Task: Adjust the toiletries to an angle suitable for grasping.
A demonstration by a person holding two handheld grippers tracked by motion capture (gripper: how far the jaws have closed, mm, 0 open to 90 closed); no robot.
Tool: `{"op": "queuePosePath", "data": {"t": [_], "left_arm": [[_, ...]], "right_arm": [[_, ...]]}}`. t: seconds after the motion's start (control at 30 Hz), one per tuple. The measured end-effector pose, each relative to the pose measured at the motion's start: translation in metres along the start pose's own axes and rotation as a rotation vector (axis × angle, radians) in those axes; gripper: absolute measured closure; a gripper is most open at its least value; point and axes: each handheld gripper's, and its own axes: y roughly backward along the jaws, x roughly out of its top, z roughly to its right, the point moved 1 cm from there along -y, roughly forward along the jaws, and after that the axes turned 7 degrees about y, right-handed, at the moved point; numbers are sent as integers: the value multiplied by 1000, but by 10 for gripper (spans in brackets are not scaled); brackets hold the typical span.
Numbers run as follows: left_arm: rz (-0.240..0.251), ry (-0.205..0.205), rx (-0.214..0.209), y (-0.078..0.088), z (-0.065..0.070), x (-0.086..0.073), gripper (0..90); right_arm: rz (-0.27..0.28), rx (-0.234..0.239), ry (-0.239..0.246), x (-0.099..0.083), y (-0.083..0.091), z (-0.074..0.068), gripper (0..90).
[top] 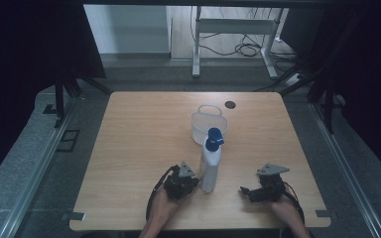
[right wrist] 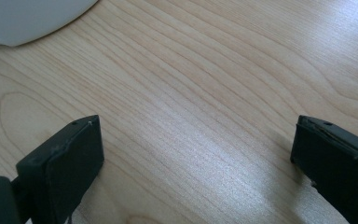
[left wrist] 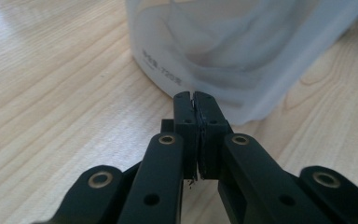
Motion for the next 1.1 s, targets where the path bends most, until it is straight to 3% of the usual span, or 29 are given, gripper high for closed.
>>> {"op": "queuePosePath", "data": {"t": [0.4,1.1], "left_arm": [[0,-9,-56,-3,12,0,872],[2,-39,-100,-16,31,9,866]], "right_arm": [[0,-2,-2,0,0,0,18],[0,-1,0,0,0,0,18]]}}
